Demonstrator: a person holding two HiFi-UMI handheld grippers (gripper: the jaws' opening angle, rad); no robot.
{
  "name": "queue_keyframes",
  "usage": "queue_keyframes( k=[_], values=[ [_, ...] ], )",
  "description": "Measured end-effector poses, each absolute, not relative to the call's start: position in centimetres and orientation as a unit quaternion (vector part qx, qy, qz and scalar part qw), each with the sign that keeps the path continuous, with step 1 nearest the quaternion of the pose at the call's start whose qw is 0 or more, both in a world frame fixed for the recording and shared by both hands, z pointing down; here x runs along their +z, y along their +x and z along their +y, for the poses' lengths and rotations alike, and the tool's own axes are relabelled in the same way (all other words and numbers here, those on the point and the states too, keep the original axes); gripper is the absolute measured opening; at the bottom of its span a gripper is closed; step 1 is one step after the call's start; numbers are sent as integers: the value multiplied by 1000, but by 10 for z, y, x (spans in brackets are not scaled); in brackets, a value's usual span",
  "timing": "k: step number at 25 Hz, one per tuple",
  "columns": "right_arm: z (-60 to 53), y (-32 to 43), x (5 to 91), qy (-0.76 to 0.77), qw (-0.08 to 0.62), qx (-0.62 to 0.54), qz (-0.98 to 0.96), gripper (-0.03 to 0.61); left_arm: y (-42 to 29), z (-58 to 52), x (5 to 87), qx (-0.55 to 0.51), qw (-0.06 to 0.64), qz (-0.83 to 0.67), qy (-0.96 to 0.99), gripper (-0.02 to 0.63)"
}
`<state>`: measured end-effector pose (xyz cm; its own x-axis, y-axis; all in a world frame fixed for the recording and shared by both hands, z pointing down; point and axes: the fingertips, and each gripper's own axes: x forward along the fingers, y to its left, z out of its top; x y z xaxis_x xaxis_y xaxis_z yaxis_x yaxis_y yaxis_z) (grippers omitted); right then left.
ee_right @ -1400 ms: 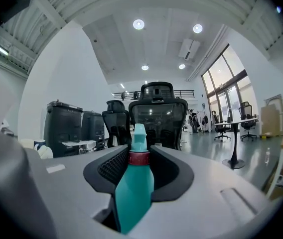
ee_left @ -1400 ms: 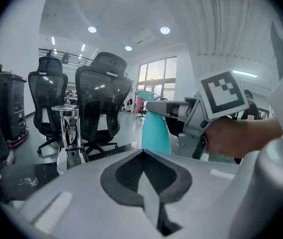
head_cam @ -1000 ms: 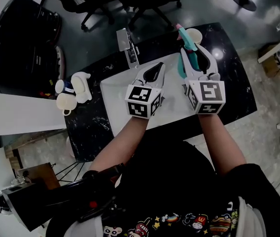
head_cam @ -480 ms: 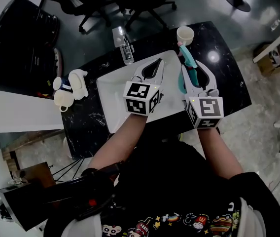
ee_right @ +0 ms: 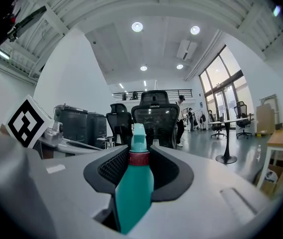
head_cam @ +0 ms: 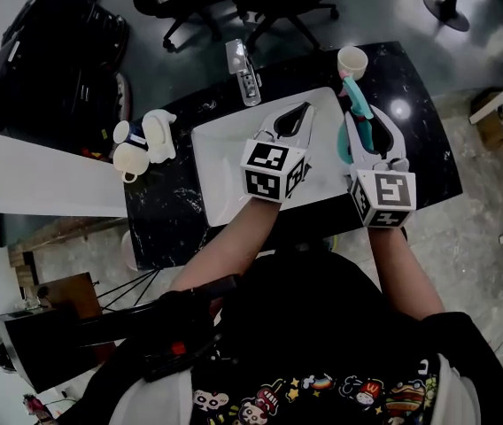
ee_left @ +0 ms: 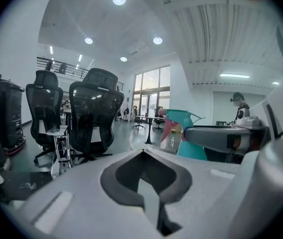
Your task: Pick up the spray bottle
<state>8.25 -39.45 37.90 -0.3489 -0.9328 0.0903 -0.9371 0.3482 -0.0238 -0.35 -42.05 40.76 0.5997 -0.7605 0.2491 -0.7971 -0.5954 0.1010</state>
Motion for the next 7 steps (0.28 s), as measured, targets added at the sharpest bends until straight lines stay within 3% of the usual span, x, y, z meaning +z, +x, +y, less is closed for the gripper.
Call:
queue_keyframes(
  k=[7],
  values=[
    [-395,80,380,573,18,34,-819,153,-10,-418,406,97,90,-438,889,0]
  ],
)
